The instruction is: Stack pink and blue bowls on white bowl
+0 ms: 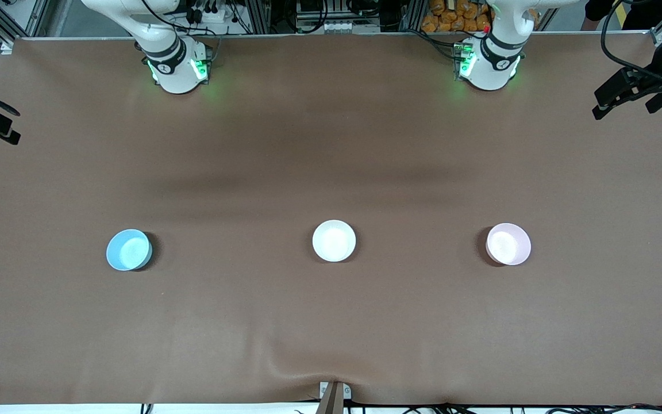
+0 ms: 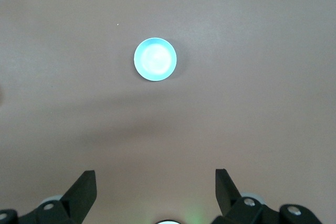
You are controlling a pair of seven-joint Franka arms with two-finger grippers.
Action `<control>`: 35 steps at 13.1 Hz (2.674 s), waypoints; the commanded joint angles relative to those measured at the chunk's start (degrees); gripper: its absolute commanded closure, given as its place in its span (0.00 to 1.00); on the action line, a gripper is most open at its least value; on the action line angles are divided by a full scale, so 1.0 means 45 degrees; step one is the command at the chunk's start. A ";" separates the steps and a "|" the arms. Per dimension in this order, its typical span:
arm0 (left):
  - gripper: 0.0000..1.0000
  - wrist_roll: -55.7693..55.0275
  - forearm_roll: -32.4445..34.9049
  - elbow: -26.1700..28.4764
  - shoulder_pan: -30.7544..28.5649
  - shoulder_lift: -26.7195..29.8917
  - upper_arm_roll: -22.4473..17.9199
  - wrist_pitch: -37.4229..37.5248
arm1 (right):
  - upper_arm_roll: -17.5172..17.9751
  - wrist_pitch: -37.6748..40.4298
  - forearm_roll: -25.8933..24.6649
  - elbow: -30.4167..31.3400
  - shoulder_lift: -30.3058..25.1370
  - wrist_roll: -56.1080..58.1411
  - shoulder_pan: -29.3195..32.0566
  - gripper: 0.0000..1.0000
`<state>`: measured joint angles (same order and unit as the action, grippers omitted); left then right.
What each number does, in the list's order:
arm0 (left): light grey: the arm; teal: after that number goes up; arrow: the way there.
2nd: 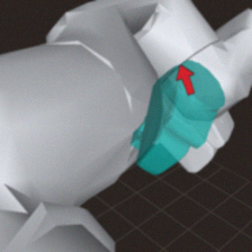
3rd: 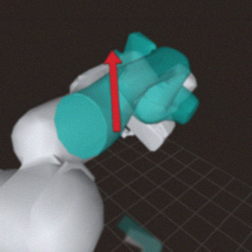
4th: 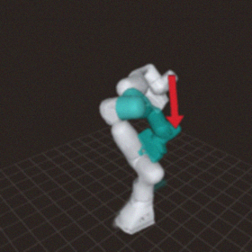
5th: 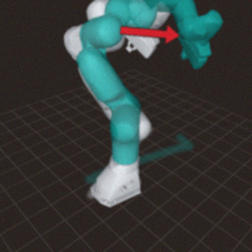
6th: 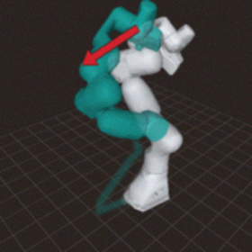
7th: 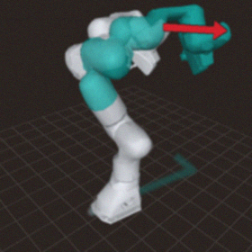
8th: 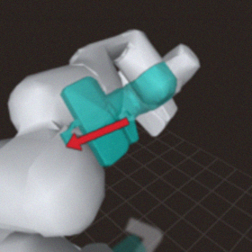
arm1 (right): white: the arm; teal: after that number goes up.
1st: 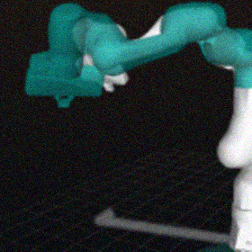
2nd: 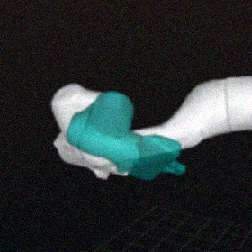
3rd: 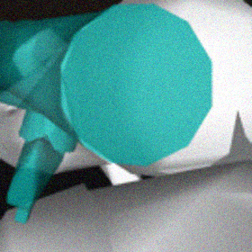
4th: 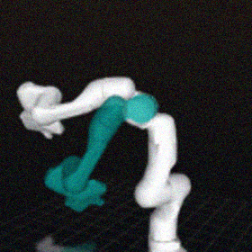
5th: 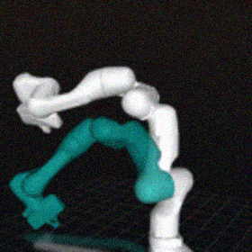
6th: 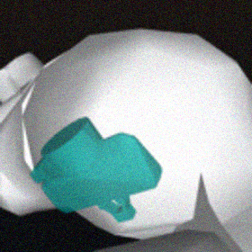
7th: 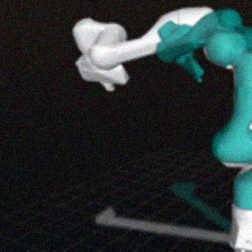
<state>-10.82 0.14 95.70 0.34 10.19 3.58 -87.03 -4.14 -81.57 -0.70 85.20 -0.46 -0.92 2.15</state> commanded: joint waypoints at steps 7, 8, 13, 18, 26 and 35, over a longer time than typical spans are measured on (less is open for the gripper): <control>0.00 0.0159 -0.0032 -0.0604 -0.0096 -0.0430 -0.0034 0.0336 | 0.0353 0.0236 -0.0079 -0.0202 0.0005 -0.0070 0.0302 0.00; 0.00 0.0178 -0.0032 -0.0565 -0.0096 -0.0430 -0.0034 0.0336 | 0.0354 0.0236 -0.0080 -0.0202 0.0024 -0.0070 0.0303 0.00; 0.00 0.0217 -0.0032 -0.0448 -0.0096 -0.0410 -0.0015 0.0649 | 0.0354 0.0236 -0.0080 -0.0202 0.0025 -0.0070 0.0303 0.00; 0.00 0.0217 -0.0032 -0.0311 -0.0096 -0.0391 0.0005 0.0590 | 0.0354 0.0236 -0.0080 -0.0202 0.0025 -0.0070 0.0303 0.00; 0.00 0.0217 -0.0032 -0.0213 -0.0115 -0.0391 0.0005 0.0590 | 0.0354 0.0236 -0.0080 -0.0202 0.0025 -0.0050 0.0303 0.00; 0.00 0.0217 -0.0032 -0.0116 -0.0193 -0.0430 -0.0015 0.0474 | 0.0354 0.0236 -0.0080 -0.0202 0.0025 -0.0050 0.0303 0.00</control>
<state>-10.78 0.14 95.28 -0.14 8.45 3.39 -85.12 -3.75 -81.44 -0.70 85.20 -0.46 -0.92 2.16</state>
